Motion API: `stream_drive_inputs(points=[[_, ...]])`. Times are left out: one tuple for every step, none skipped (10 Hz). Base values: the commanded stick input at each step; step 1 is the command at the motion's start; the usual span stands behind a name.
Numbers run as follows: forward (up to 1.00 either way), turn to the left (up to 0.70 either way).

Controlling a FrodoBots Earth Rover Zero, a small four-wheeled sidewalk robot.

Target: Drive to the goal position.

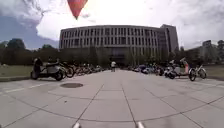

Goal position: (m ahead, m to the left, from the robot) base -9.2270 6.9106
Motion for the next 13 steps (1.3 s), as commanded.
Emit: stream_drive_inputs(points=[[0.70, 0.00], [0.70, 0.00], [0.70, 0.00], [0.70, 0.00], [0.70, 0.00], [0.70, 0.00], [0.70, 0.00], [0.70, 0.00], [0.70, 0.00], [0.70, 0.00], [0.70, 0.00], [0.70, 0.00], [0.70, 0.00]])
